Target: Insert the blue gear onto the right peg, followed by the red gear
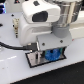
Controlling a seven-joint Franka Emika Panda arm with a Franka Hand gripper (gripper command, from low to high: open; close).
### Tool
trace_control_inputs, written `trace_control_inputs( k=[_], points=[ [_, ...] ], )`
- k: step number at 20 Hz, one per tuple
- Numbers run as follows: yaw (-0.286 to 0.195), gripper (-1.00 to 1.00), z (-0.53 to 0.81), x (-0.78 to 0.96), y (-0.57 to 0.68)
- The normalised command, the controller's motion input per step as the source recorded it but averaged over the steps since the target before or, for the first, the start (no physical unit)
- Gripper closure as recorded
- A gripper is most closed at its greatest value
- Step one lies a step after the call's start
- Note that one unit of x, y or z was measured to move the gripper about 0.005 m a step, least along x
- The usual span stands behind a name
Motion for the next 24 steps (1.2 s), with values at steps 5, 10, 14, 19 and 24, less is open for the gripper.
trace_control_inputs(
  k=[5, 10, 14, 19, 24],
  points=[
    [0.0, -1.0, 0.44, -0.13, 0.11],
    [0.0, -1.0, 0.32, -0.43, 0.16],
    [0.0, -1.0, 0.15, -0.56, 0.3],
    [0.0, -1.0, 0.06, -0.66, 0.3],
    [0.0, -1.0, 0.0, -0.81, 0.17]
  ],
)
